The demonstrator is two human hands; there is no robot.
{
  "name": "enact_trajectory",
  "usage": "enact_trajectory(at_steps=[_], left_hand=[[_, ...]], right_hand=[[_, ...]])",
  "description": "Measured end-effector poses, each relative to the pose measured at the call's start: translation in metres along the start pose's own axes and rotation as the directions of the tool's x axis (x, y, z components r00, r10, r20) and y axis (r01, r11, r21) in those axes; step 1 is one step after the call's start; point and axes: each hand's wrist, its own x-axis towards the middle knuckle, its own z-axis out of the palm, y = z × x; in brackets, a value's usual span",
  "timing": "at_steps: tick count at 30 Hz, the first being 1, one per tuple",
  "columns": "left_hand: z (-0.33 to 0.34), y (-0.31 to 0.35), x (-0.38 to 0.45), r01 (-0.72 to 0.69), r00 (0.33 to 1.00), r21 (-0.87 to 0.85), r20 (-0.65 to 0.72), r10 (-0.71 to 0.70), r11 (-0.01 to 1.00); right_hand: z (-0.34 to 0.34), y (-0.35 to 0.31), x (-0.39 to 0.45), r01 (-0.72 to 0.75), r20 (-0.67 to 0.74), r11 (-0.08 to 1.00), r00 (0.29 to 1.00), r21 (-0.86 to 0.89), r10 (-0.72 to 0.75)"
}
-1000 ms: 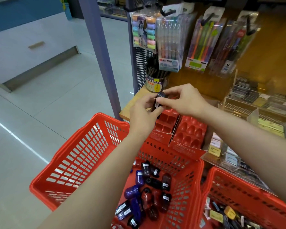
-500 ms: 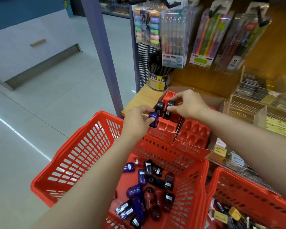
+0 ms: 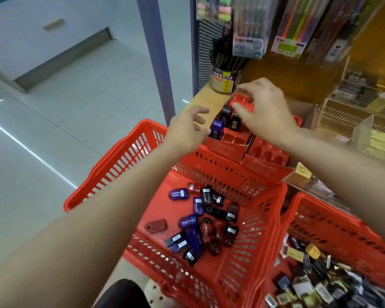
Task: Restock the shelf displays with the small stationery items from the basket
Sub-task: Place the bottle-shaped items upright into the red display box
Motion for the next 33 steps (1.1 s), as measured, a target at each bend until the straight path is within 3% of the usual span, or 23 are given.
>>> enact_trajectory(at_steps=[2, 3, 5, 6, 8, 9, 11, 15, 18, 21, 25, 27, 29, 31, 33], left_hand=[[-0.020, -0.017, -0.018, 0.001, 1.000, 0.083, -0.023, 0.001, 0.997], [-0.027, -0.028, -0.030, 0.019, 1.000, 0.148, 0.013, -0.022, 0.989], [-0.031, -0.052, -0.057, 0.081, 0.970, 0.244, 0.203, -0.133, 0.966], [-0.026, -0.064, -0.071, 0.111, 0.924, 0.279, 0.325, -0.202, 0.954], [-0.007, -0.090, -0.094, 0.121, 0.798, 0.390, 0.509, -0.323, 0.913], [0.005, -0.105, -0.102, 0.101, 0.743, 0.454, 0.557, -0.370, 0.885], [0.029, -0.133, -0.114, 0.024, 0.659, 0.564, 0.612, -0.438, 0.825], [0.071, -0.175, -0.120, -0.044, 0.596, 0.633, 0.638, -0.488, 0.773], [0.102, -0.193, -0.123, -0.093, 0.595, 0.654, 0.641, -0.484, 0.751], [0.122, -0.204, -0.127, -0.201, 0.556, 0.685, 0.668, -0.494, 0.701], [0.129, -0.207, -0.126, -0.241, 0.596, 0.691, 0.659, -0.458, 0.681], [0.126, -0.203, -0.122, -0.228, 0.563, 0.658, 0.690, -0.454, 0.717], [0.112, -0.200, -0.114, -0.049, 0.506, 0.568, 0.724, -0.470, 0.822], [0.087, -0.190, -0.102, 0.079, 0.510, 0.464, 0.742, -0.435, 0.882], [0.056, -0.172, -0.093, 0.135, 0.591, 0.380, 0.710, -0.383, 0.915]], right_hand=[[0.000, -0.019, -0.035, 0.067, -0.144, 0.967, 0.989, 0.246, -0.032], [0.009, -0.027, -0.056, 0.043, -0.082, 0.944, 0.996, 0.326, -0.017], [0.040, -0.036, -0.096, -0.116, 0.238, 0.935, 0.971, 0.336, 0.035], [0.058, -0.037, -0.114, -0.197, 0.434, 0.944, 0.899, 0.263, 0.066], [0.096, -0.033, -0.147, -0.268, 0.718, 0.960, 0.684, 0.082, 0.129], [0.113, -0.032, -0.159, -0.273, 0.790, 0.962, 0.593, 0.018, 0.153], [0.141, -0.034, -0.176, -0.250, 0.838, 0.968, 0.520, -0.035, 0.165], [0.181, -0.041, -0.186, -0.175, 0.829, 0.983, 0.541, -0.055, 0.143], [0.202, -0.037, -0.193, -0.067, 0.859, 0.993, 0.498, -0.101, 0.121], [0.215, -0.024, -0.196, -0.080, 0.869, 0.991, 0.476, -0.111, 0.135], [0.219, -0.013, -0.195, -0.229, 0.823, 0.971, 0.538, -0.069, 0.185], [0.218, -0.010, -0.192, -0.341, 0.785, 0.940, 0.572, -0.037, 0.238], [0.215, -0.007, -0.185, -0.462, 0.736, 0.886, 0.608, 0.025, 0.297], [0.206, -0.007, -0.175, -0.580, 0.715, 0.806, 0.612, 0.115, 0.338], [0.187, -0.012, -0.165, -0.750, 0.771, 0.597, 0.550, 0.286, 0.322]])
